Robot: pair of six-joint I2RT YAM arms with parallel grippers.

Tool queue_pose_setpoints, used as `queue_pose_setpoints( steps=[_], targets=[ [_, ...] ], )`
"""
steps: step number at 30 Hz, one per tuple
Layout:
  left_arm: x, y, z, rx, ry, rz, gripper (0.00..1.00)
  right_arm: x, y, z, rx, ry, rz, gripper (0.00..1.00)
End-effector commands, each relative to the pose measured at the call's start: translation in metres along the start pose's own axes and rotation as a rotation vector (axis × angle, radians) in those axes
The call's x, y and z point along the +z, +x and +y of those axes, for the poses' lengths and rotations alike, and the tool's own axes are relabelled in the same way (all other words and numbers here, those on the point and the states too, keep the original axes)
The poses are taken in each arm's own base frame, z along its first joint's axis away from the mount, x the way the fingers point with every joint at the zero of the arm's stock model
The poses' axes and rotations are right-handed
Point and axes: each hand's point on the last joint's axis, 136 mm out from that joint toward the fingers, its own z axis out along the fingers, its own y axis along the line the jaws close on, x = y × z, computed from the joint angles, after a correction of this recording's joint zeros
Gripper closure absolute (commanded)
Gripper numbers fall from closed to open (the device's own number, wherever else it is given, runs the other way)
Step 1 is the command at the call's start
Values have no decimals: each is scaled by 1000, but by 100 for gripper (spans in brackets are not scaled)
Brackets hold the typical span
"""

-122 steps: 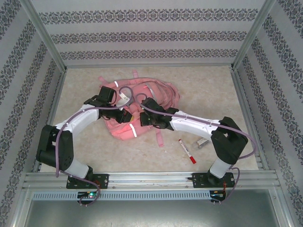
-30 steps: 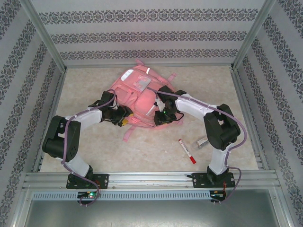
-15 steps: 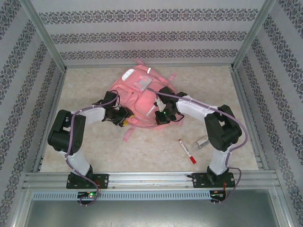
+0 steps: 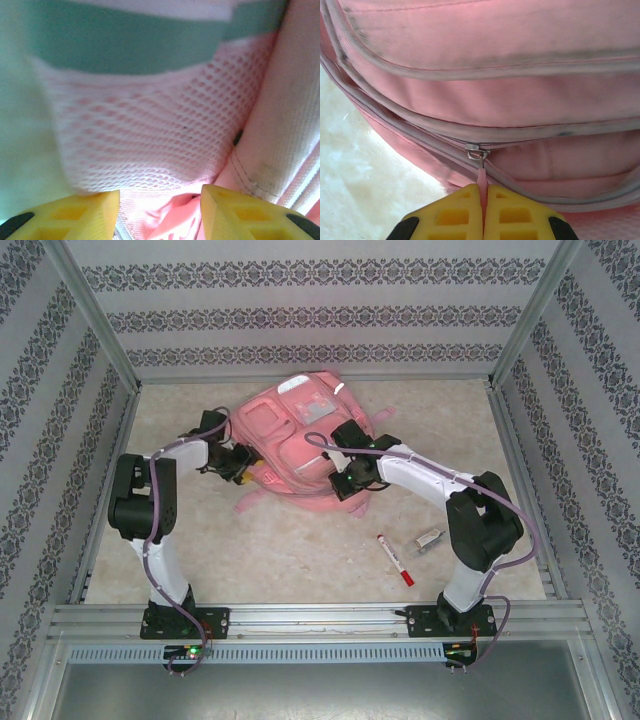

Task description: Pack the student bag

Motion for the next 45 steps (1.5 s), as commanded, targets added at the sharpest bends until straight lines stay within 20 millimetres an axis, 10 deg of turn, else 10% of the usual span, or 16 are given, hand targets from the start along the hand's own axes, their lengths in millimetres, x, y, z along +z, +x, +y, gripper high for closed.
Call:
queue_pose_setpoints(
  steps=[1, 9, 17, 24, 32, 45],
  targets=[
    [-13, -37, 28, 52, -140, -88, 53, -15, -4, -1, -15, 27, -23, 100],
    [-72, 8, 9, 136, -114, -96, 50, -21, -51, 79, 6, -170, -187, 100],
    [-52, 96, 17, 79, -85, 46, 48, -32, -70, 127, 55, -343, -283, 100],
    [-39, 103, 6, -34, -45, -4, 46, -27, -66, 156, 53, -434, -295, 100],
    [-79, 96, 11, -49, -63, -158, 45, -20, -58, 174, 53, -442, -299, 100],
    [-43, 100, 36, -123, -105, -137, 51, -19, -77, 202, 80, -549, -313, 100]
  ],
)
